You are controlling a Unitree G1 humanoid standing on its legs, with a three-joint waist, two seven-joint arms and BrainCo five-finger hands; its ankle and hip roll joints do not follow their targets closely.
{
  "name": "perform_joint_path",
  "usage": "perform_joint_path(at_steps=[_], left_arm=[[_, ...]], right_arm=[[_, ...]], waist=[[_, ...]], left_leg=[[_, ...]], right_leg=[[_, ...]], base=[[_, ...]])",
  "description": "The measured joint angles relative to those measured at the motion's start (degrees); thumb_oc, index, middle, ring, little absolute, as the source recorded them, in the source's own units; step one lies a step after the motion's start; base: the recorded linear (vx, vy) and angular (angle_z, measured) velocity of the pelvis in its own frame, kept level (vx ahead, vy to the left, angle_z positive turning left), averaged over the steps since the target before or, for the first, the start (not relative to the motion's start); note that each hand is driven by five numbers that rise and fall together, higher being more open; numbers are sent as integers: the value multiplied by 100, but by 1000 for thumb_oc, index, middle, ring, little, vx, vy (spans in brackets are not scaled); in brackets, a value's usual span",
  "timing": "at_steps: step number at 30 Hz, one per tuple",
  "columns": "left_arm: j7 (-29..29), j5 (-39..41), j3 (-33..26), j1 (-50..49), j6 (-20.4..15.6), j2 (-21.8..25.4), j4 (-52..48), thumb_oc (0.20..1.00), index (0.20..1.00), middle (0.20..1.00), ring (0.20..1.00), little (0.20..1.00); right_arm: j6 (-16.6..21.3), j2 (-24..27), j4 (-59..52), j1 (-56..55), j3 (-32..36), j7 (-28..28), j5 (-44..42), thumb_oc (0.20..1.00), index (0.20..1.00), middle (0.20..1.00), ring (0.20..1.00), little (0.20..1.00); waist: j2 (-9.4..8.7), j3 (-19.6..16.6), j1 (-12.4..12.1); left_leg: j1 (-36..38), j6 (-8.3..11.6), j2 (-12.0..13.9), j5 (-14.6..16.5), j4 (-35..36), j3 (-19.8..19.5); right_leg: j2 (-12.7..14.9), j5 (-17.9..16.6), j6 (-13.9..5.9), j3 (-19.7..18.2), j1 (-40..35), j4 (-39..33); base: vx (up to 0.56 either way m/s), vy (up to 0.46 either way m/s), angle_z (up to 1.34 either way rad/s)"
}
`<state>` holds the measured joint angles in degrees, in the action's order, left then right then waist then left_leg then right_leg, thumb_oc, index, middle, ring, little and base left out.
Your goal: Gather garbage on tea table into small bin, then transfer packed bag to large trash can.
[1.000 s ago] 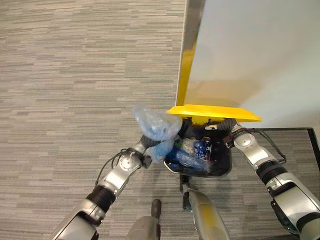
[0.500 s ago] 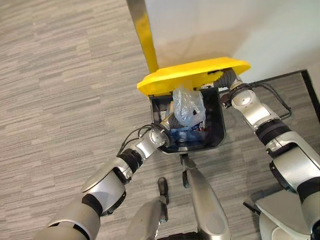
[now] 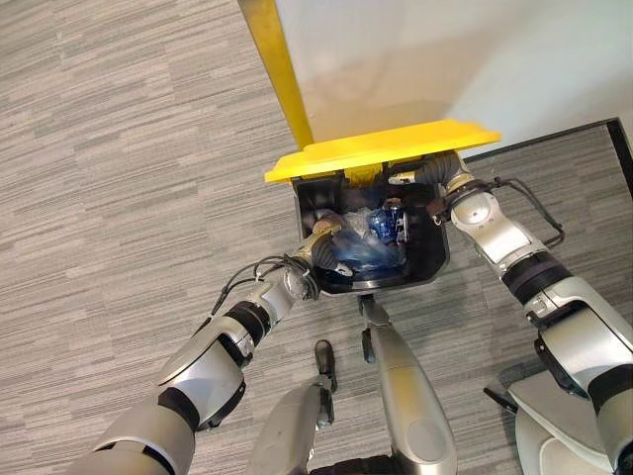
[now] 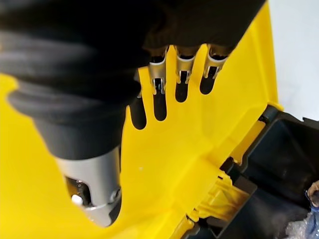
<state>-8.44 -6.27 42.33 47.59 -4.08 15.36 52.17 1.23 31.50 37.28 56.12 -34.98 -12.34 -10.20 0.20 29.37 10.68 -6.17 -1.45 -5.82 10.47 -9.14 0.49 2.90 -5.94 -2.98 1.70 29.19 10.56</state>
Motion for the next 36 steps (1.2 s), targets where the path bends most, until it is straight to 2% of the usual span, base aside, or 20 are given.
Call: perform_joint_path(at_steps=[4, 6, 7, 9, 12, 14, 18, 19, 20, 22, 23, 24, 26, 27, 29, 30, 31, 32, 33, 36], left_arm=[[17, 8, -319, -156, -13, 53, -406, 1000, 1000, 1000, 1000, 1000], [28, 92, -921, -650, -26, 177, -1050, 1000, 1000, 1000, 1000, 1000], [21, 149, -1117, -964, -39, 307, -1180, 1000, 1000, 1000, 1000, 1000], [107, 398, -1862, -1804, -117, 463, -2022, 1000, 1000, 1000, 1000, 1000], [170, 552, -2103, -2589, -119, 834, -2172, 1000, 1000, 1000, 1000, 1000], [267, 768, -2624, -3590, -136, 1041, -2258, 1000, 1000, 1000, 1000, 1000], [418, 1047, -3469, -4775, -140, 1153, -2310, 1000, 1000, 1000, 1000, 1000], [479, 1231, -3862, -5156, -139, 1142, -2315, 1000, 1000, 1000, 1000, 1000], [503, 1269, -4091, -5378, -138, 1125, -2315, 1000, 1000, 1000, 1000, 1000], [517, 1392, -4323, -5686, -100, 1125, -2297, 1000, 1000, 1000, 1000, 1000], [552, 1417, -4260, -5668, -86, 1052, -2271, 1000, 1000, 1000, 1000, 1000], [607, 1415, -4230, -5656, -64, 1014, -2270, 1000, 1000, 1000, 1000, 1000], [626, 1414, -4230, -5621, -22, 986, -2245, 1000, 1000, 1000, 1000, 1000], [639, 1414, -4235, -5475, -26, 940, -2246, 1000, 1000, 1000, 1000, 1000], [637, 1415, -4263, -5485, -15, 953, -2253, 1000, 1000, 1000, 1000, 1000], [634, 1416, -4300, -5540, -22, 935, -2321, 1000, 1000, 1000, 1000, 1000], [608, 1418, -4422, -5771, -40, 973, -2386, 1000, 1000, 1000, 1000, 1000], [598, 1418, -4499, -5900, -14, 1015, -2358, 1000, 1000, 1000, 1000, 1000], [596, 1420, -4470, -5892, 30, 952, -2229, 1000, 1000, 1000, 1000, 1000], [616, 1418, -4422, -5904, 60, 906, -2216, 1000, 1000, 1000, 1000, 1000]], right_arm=[[0, 25, -258, -253, 84, 54, 13, 1000, 1000, 1000, 1000, 1000], [3, 34, -785, -874, 610, 135, 54, 1000, 1000, 1000, 1000, 1000], [-1, 34, -915, -1275, 698, 180, 79, 1000, 1000, 1000, 1000, 1000], [27, -26, -1515, -2239, 1302, 283, 223, 1000, 1000, 1000, 1000, 1000], [-24, -79, -1513, -2887, 1447, 393, 331, 1000, 1000, 1000, 1000, 1000], [-17, -319, -1528, -3545, 1782, 493, 465, 1000, 1000, 1000, 1000, 1000], [-1, -480, -1544, -4345, 2108, 700, 582, 1000, 1000, 1000, 1000, 1000], [2, -515, -1545, -4722, 2427, 806, 621, 1000, 1000, 1000, 1000, 1000], [1, -554, -1533, -4964, 2634, 862, 697, 1000, 1000, 1000, 1000, 1000], [-27, -589, -1496, -5239, 2783, 916, 776, 1000, 1000, 1000, 1000, 1000], [-6, -593, -1347, -5490, 2865, 977, 801, 1000, 1000, 1000, 1000, 1000], [-18, -594, -1279, -5557, 2873, 1014, 802, 1000, 1000, 1000, 1000, 1000], [2, -606, -1294, -5561, 2895, 1017, 801, 1000, 1000, 1000, 1000, 1000], [-5, -603, -1290, -5620, 2897, 1027, 801, 1000, 1000, 1000, 1000, 1000], [30, -675, -1288, -5743, 2920, 1037, 801, 1000, 1000, 1000, 1000, 1000], [30, -729, -1290, -5901, 2960, 1041, 802, 1000, 1000, 1000, 1000, 1000], [40, -826, -1170, -6006, 2871, 1049, 801, 1000, 1000, 1000, 1000, 1000], [53, -904, -1062, -5953, 2879, 1050, 801, 1000, 1000, 1000, 1000, 1000], [48, -890, -948, -5906, 2912, 1032, 801, 1000, 1000, 1000, 1000, 1000], [23, -838, -906, -5955, 2933, 1037, 797, 1000, 1000, 1000, 1000, 1000]], waist=[[-45, -31, -25], [-57, -36, -94], [-134, -209, -156], [-254, -309, -248], [-419, -720, -356], [-527, -944, -415], [-691, -1144, -616], [-747, -1178, -684], [-757, -1176, -710], [-739, -1175, -715], [-572, -1232, -841], [-506, -1240, -860], [-395, -1255, -882], [-309, -1310, -932], [-233, -1377, -961], [-273, -1460, -989], [-419, -1690, -1081], [-568, -1770, -1152], [-504, -1769, -1099], [-456, -1858, -1027]], left_leg=[[55, -13, -15, 58, -135, -4], [203, -2, 31, 134, -246, -5], [215, 2, 63, 184, -273, -15], [332, 52, 98, 226, -286, -28], [322, 51, 88, 227, -345, -43], [523, -1, 65, 249, -371, -26], [637, -98, -100, 232, -463, 40], [655, -217, -194, 156, -456, 90], [691, -308, -207, 91, -450, 171], [736, -512, -201, -73, -343, 258], [535, -597, -78, -151, -407, 325], [514, -621, -32, -267, -339, 307], [441, -615, 58, -439, -234, 343], [393, -585, 105, -485, -194, 346], [344, -447, 220, -617, -82, 329], [371, -374, 270, -681, 43, 365], [389, -279, 289, -790, 275, 462], [382, -255, 256, -810, 325, 587], [360, -178, 357, -857, 335, 590], [359, -5, 499, -1061, 619, 577]], right_leg=[[20, 11, -17, 12, -123, -5], [-13, 8, -20, 37, -320, -3], [-45, 89, -123, 35, -369, -35], [-75, 100, -133, 108, -513, -42], [-76, 81, -95, 117, -541, -95], [-74, 23, -37, 101, -766, -125], [46, -126, -272, 0, -1020, -408], [215, -103, -282, 191, -1076, -512], [360, -8, -432, 343, -1123, -528], [503, 241, -941, 626, -1141, -380], [537, 460, -789, 624, -693, 867], [529, 677, -719, 490, -635, 1558], [544, 1010, -726, 308, -999, 2024], [547, 1203, -615, 142, -1247, 2127], [524, 1394, -750, 134, -1709, 2016], [470, 1450, -714, 123, -1918, 1806], [384, 1460, -650, 128, -2308, 873], [346, 1306, -480, 109, -2522, 237], [263, 1067, -345, 129, -2619, -28], [70, 856, -200, 135, -2706, -432]], base=[[-16, -14, 1], [-35, -36, -3], [-15, -38, -5], [-37, -20, 6], [-58, 3, 3], [-107, 33, -7], [-97, 59, -10], [-101, 74, -3], [-217, 103, -5], [-264, 62, -14], [-191, 25, -13], [-149, -9, -18], [-33, -67, -23], [37, -157, -22], [61, -202, -3], [24, -111, -23], [41, -114, -66], [30, -66, -65], [49, -92, -35], [61, -56, -6]])
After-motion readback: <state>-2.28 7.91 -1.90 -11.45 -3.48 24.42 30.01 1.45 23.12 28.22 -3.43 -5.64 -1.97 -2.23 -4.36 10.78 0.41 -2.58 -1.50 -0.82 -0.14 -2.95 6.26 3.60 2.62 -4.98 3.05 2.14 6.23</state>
